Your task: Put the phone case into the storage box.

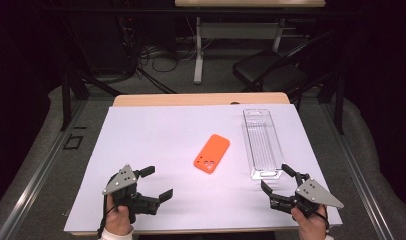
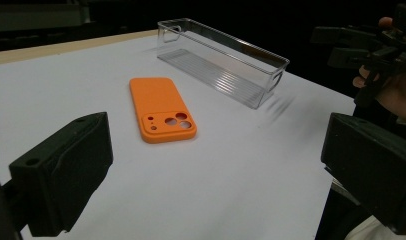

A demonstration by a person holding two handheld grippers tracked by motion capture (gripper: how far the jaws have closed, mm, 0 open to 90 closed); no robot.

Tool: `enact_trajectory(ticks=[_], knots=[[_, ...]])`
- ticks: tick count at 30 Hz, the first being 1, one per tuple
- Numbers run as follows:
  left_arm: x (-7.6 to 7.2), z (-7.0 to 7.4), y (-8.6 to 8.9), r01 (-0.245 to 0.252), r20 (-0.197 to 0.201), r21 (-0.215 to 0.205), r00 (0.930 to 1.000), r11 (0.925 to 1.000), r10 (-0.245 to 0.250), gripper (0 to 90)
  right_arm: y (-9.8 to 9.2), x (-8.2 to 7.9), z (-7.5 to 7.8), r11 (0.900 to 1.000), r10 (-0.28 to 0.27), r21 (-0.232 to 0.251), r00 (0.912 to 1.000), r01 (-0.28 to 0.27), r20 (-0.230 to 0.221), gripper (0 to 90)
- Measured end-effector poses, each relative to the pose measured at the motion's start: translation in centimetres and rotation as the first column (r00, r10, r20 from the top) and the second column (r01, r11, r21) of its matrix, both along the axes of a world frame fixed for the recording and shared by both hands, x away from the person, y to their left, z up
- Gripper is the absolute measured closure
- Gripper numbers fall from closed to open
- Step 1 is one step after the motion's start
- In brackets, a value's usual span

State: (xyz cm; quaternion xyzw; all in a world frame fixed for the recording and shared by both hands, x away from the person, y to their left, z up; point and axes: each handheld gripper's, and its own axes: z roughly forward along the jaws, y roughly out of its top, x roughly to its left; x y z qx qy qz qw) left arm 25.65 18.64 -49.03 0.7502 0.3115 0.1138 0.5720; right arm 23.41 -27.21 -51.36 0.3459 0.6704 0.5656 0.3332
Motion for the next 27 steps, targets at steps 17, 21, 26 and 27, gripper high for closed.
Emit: enact_trajectory(ticks=[17, 21, 26, 27], knots=[[1.0, 0.0, -1.1, -0.042, -0.113, 0.036, 0.9925, 0.9985, 0.046, 0.4, 0.2, 0.5, -0.3, 1.000, 0.009, 0.012, 0.9995, -0.008, -0.029, 14.4], [1.5, 0.8, -1.2, -0.064, -0.115, 0.046, 0.9909, 0.9969, 0.069, 0.4, 0.6, 0.4, -0.2, 1.000, 0.010, 0.002, 0.9996, -0.010, -0.025, 14.3], [2.8, 1.6, -1.3, -0.118, -0.142, 0.073, 0.9817, 0.9904, 0.127, 0.4, 0.6, 0.3, -0.1, 1.000, 0.006, -0.001, 0.9998, -0.006, -0.017, 14.4], [3.2, 1.7, -1.3, -0.130, -0.152, 0.077, 0.9783, 0.9885, 0.140, 0.4, 0.6, 0.4, -0.1, 1.000, 0.005, 0.001, 0.9998, -0.005, -0.017, 14.4]])
